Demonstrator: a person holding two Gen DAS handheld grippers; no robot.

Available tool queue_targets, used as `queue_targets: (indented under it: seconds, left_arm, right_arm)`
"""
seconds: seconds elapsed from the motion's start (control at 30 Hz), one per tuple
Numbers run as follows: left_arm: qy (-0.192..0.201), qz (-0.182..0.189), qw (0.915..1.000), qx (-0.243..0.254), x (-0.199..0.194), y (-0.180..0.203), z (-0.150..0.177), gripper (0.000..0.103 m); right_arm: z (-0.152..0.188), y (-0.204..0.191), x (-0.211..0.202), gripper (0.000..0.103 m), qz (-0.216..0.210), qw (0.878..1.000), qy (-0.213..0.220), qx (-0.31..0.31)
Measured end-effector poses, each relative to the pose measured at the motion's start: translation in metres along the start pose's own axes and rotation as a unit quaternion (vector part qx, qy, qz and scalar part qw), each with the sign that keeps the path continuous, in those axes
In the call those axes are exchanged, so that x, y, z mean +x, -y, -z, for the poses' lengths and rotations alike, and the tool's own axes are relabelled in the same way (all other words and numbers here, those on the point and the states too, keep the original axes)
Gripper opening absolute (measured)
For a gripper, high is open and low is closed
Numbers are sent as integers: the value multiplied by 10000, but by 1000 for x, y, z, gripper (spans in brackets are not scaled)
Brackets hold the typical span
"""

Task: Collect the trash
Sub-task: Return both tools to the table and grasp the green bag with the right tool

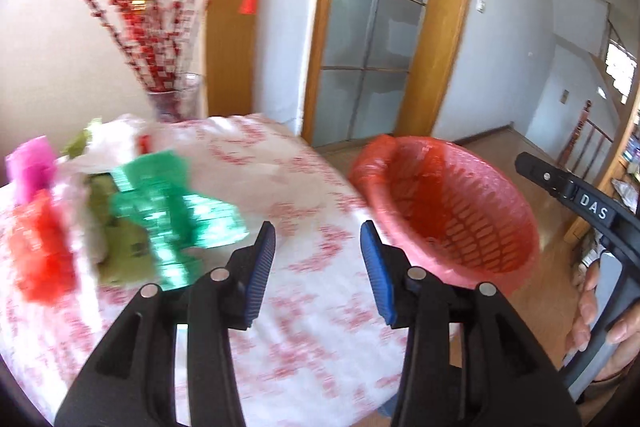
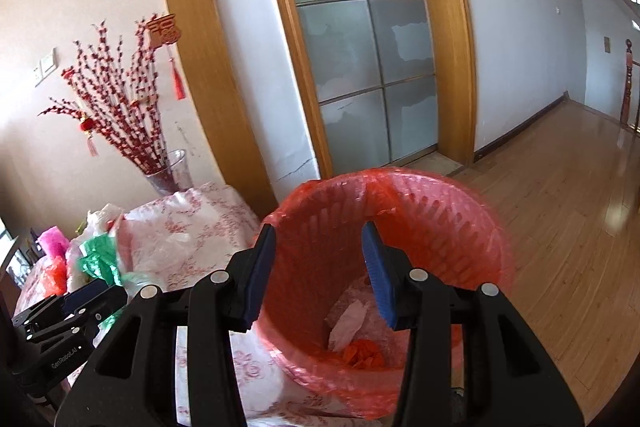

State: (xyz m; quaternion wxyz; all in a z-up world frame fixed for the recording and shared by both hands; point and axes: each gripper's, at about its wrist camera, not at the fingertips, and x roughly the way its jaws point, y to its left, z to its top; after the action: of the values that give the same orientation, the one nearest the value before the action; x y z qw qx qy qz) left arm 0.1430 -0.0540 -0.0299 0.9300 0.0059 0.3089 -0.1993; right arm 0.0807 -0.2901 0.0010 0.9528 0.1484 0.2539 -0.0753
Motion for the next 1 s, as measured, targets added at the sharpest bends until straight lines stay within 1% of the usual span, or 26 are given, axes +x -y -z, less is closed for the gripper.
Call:
queue_targets:
  seconds: [0.1, 0.17, 0.23, 0.33, 0.47, 0.53, 0.6, 0.7, 0.83, 1.0]
  left_arm:
    - [143, -470, 9987, -149, -22, -33, 6, 51]
    - [164, -843, 9959, -283, -35, -53, 10, 55]
    - [194, -1121, 9922, -502, -49, -77, 14, 57]
    - [269, -1441, 9857, -826, -67, -110, 19, 61]
    - [362, -1809, 9769, -1077, -86, -146, 24, 64]
    - [394, -1933, 9734, -1169, -95, -162, 27, 64]
    - [404, -2021, 9704, -1257, -101, -176, 29, 65]
    - [367, -2132, 9664, -1388, -107, -193, 33, 65]
    - [311, -2207, 9630, -1516, -113, -209, 42, 65]
    - [237, -2197, 9610, -1662, -114, -223, 51, 65]
  right_arm:
    - [7, -31, 4, 46, -316, 9992, -116, -217]
    - [15, -55, 8, 46, -578, 9975, -233, -336]
    - [21, -74, 12, 46, -789, 9954, -355, -408]
    - [34, -113, 19, 46, -1105, 9904, -547, -628]
    - [50, -156, 28, 45, -1393, 9825, -773, -962]
    - [57, -173, 33, 44, -1458, 9796, -858, -1084]
    - [64, -190, 41, 40, -1521, 9764, -973, -1184]
    - [73, -207, 52, 40, -1519, 9739, -1117, -1262]
    - [83, -221, 70, 40, -1464, 9721, -1305, -1289]
    - [90, -225, 83, 40, -1287, 9732, -1424, -1266]
